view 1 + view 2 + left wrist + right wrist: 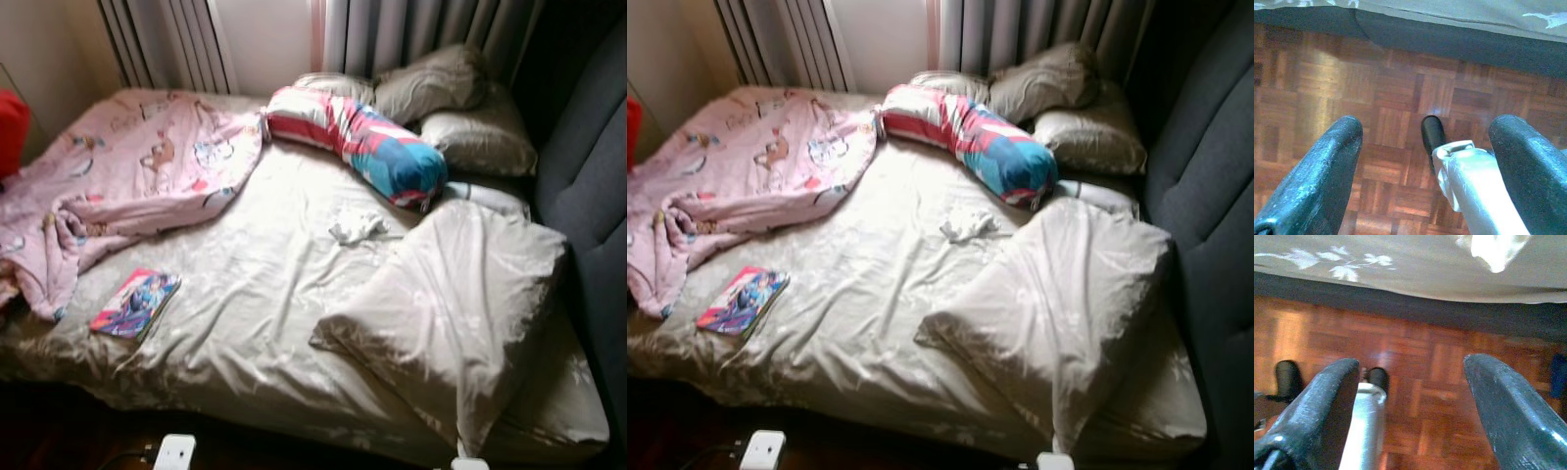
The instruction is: Clean up the room
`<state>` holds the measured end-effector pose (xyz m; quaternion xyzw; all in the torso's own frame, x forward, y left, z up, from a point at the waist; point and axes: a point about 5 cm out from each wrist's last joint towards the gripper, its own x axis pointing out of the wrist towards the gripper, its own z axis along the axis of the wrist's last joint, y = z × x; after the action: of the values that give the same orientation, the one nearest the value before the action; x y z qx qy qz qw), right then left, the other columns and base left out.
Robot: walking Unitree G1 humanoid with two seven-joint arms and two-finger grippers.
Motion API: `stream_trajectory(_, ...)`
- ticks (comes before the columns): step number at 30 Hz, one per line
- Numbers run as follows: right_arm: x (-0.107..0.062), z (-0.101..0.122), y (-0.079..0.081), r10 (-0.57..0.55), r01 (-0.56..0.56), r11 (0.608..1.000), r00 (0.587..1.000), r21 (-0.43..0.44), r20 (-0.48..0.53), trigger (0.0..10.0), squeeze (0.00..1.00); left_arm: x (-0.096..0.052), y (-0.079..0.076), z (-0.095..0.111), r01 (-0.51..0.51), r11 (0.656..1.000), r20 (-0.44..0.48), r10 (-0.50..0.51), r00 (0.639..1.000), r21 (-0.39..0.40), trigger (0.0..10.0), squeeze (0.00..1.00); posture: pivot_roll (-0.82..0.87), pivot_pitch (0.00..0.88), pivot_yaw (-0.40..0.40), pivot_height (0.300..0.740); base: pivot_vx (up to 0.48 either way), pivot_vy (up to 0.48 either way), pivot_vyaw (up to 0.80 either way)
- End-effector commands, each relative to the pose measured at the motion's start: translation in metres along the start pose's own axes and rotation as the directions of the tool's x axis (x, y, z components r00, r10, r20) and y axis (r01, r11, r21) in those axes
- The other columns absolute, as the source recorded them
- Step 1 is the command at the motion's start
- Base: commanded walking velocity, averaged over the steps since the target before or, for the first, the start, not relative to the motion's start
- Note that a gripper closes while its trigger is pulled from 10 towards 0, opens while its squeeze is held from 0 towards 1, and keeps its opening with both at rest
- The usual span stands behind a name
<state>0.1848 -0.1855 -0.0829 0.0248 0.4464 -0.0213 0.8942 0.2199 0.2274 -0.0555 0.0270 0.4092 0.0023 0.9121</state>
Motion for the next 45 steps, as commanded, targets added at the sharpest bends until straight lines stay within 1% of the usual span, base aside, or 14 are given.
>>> stream_trajectory(1,-0.0021,-0.0102,-0.0019,-0.01,0.01,1.0,1.0,0.018,-0.027,10.0,0.0,-0.0027,0.0053,-0.0105,-0.019,1.0,-0.035,0.018,0.999,-0.011,10.0,0.0,-0.03,0.16,0.016,0.74,0.0,0.0,0.0)
stream_trajectory(12,-0.0024,-0.0111,-0.0023,-0.011,0.012,1.0,1.0,0.02,-0.029,10.0,0.0,-0.0028,0.0039,-0.0117,-0.008,1.0,-0.038,0.008,0.999,-0.016,10.0,0.0,-0.03,0.133,0.015,0.74,0.0,0.0,0.0)
stream_trajectory(16,-0.0024,-0.0119,-0.0024,-0.009,0.009,1.0,0.999,0.014,-0.037,10.0,0.0,-0.0028,0.0036,-0.012,-0.007,1.0,-0.038,0.006,0.999,-0.013,10.0,0.0,-0.03,0.124,0.016,0.74,0.0,0.0,-0.74)
stream_trajectory(25,-0.0023,-0.0113,-0.0023,-0.008,0.008,1.0,0.999,0.008,-0.037,10.0,0.0,-0.0026,0.0034,-0.0113,-0.006,1.0,-0.035,0.006,0.999,-0.013,10.0,0.0,-0.03,0.117,0.015,0.74,0.286,0.0,-0.78)
stream_trajectory(31,-0.0021,-0.01,-0.0025,-0.011,0.012,1.0,0.999,0.015,-0.032,10.0,0.0,-0.0024,0.0034,-0.0102,-0.007,1.0,-0.033,0.007,0.999,-0.017,10.0,0.0,-0.03,0.131,0.012,0.74,0.311,0.0,-0.77)
stream_trajectory(35,-0.002,-0.0091,-0.003,-0.013,0.013,1.0,1.0,0.014,-0.025,10.0,0.0,-0.0022,0.0031,-0.0099,-0.009,1.0,-0.032,0.008,0.999,-0.021,10.0,0.0,-0.02,0.134,0.009,0.74,0.307,0.0,0.0)
stream_trajectory(40,-0.0021,-0.0075,-0.0032,-0.01,0.01,1.0,1.0,0.02,-0.006,10.0,0.0,-0.0021,0.0028,-0.0099,-0.012,1.0,-0.033,0.011,0.999,-0.021,10.0,0.0,-0.03,0.138,0.007,0.74,0.0,0.0,0.0)
stream_trajectory(45,-0.0023,-0.0033,-0.0027,0.009,-0.009,1.0,0.999,0.019,0.041,10.0,0.0,-0.0021,0.0024,-0.0101,-0.013,1.0,-0.033,0.012,0.999,-0.023,10.0,0.0,-0.03,0.146,0.005,0.74,0.0,0.0,0.0)
